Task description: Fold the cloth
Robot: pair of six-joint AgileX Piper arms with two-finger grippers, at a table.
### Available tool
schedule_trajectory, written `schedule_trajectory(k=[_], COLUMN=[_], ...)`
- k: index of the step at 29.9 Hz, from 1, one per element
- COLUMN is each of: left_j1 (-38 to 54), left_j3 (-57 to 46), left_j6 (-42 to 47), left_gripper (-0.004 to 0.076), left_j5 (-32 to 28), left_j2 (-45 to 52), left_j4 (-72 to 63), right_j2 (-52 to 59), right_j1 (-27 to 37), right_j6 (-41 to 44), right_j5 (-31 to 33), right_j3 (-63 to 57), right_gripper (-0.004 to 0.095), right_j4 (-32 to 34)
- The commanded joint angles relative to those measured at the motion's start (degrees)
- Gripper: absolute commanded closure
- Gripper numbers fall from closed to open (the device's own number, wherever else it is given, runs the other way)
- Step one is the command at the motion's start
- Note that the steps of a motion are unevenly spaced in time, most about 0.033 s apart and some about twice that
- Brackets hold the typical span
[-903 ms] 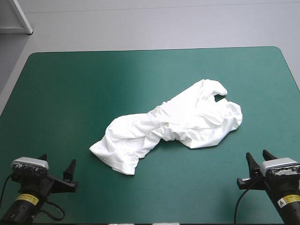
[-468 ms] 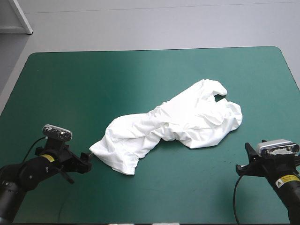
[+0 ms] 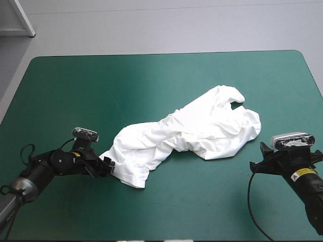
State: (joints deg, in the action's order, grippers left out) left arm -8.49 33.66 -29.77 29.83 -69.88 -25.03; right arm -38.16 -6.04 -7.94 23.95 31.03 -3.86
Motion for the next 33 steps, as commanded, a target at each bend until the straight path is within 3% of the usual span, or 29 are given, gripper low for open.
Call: schedule_trajectory(k=[1,9,16,26,33], left_j1=[-3.1,-5.4,-5.3,-5.3,-5.3], left_j3=[1.9,1.7,1.7,1.8,1.8], left_j6=[-0.6,0.0,1.1,1.1,1.3], left_gripper=[0.0238,0.0503,0.0704,0.0705,0.0705], left_j5=[-4.8,-8.0,-14.3,-15.3,-15.1], left_j2=[-1.3,-5.3,-6.3,-5.2,-4.2], left_j4=[-2.2,-3.8,-3.8,-3.6,-3.6], right_j2=[-1.5,-8.1,-19.8,-40.8,-51.2], right_j1=[0.0,0.0,0.0,6.0,6.5], right_j6=[-0.1,2.3,5.3,6.1,5.6], right_j5=[-4.4,-4.1,-2.4,-0.8,-1.1], right_j3=[3.0,9.3,17.5,28.3,32.6], right_gripper=[0.0439,0.0439,0.0439,0.0439,0.0439], right_j4=[-0.2,-0.1,0.0,-0.6,-0.5])
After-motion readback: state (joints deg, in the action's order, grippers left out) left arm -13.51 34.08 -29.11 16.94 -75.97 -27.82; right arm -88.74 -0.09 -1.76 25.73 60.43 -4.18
